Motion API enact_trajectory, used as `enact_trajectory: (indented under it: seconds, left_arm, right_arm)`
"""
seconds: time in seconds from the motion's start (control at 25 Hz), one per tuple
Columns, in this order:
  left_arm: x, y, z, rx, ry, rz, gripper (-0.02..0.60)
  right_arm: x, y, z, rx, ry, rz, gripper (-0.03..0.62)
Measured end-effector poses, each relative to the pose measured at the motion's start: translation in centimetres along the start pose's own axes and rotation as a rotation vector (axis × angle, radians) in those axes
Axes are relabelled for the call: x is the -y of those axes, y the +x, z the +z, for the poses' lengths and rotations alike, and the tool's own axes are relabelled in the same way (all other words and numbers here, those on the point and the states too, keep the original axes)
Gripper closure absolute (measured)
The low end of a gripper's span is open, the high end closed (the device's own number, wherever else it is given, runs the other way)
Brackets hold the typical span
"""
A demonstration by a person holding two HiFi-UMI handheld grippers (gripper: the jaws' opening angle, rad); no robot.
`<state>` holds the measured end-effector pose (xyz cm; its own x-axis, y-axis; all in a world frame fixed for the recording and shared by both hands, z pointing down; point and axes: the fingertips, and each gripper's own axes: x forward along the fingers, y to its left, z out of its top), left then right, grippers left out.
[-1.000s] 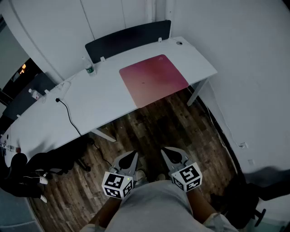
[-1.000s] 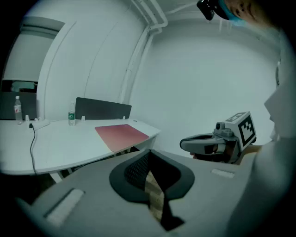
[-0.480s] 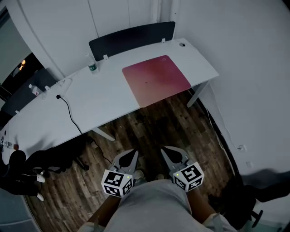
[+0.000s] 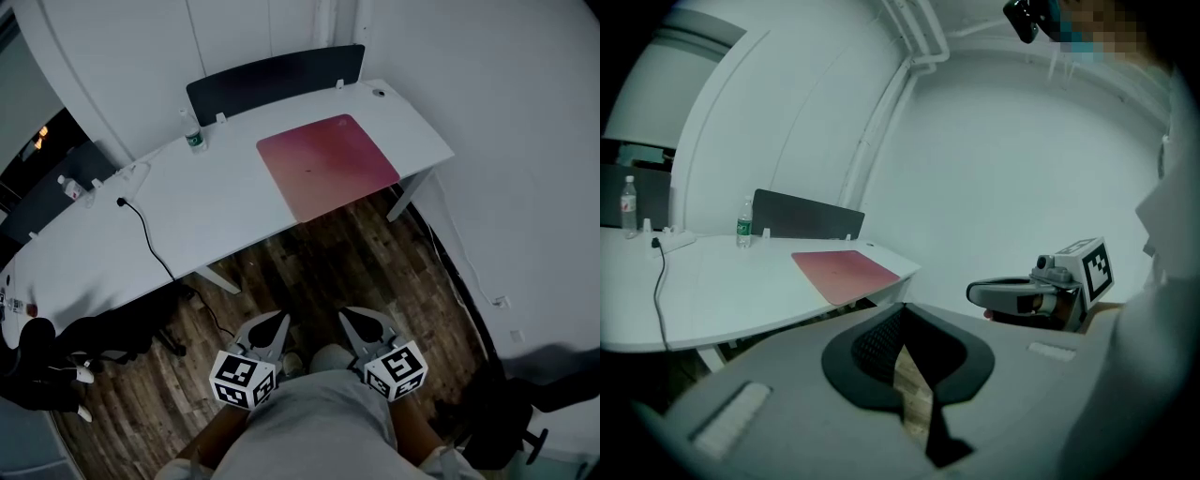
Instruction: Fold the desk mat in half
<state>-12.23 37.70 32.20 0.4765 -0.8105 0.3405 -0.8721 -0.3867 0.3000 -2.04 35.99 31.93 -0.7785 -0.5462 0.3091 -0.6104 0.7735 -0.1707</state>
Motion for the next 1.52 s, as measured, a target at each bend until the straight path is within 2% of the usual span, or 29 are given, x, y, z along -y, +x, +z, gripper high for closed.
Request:
enact_trajectory:
  seconds: [0.24,0.4,0.6,0.96,1.32,1.52]
  left_arm:
    - [-1.0,1.6,0.3,-0.016,0.005,-0.007,0.563]
    - [-2.2,3.9,1.0,-0.019,0.006,0.001,0.563]
    - [-4.9,7.8,2.8,-0.024,-0.01,0.038,0.563]
    - [-9.3,15.9,8.6,0.013,-0.023,0.123,0.563]
    - [-12.2,21.9,11.9,0.042,-0.057,0.205,0.563]
    - [-12.5,23.4,12.8,0.036,-0.043,0.237,0.563]
  right_arm:
    - [1.7,0.9,-0.3,-0.037,0.009,-0.007,0.588]
    - [4.4,2.4,-0.2,-0.038,0.015,-0.006,0.588]
    - [8.8,5.7,1.4,-0.051,-0.013,0.018,0.588]
    - [16.8,12.4,6.6,-0.057,-0.085,0.107,0.588]
    - [21.9,16.8,9.3,-0.073,-0.17,0.202,0.586]
    - [24.0,18.1,9.4,-0.094,-0.186,0.213,0.586]
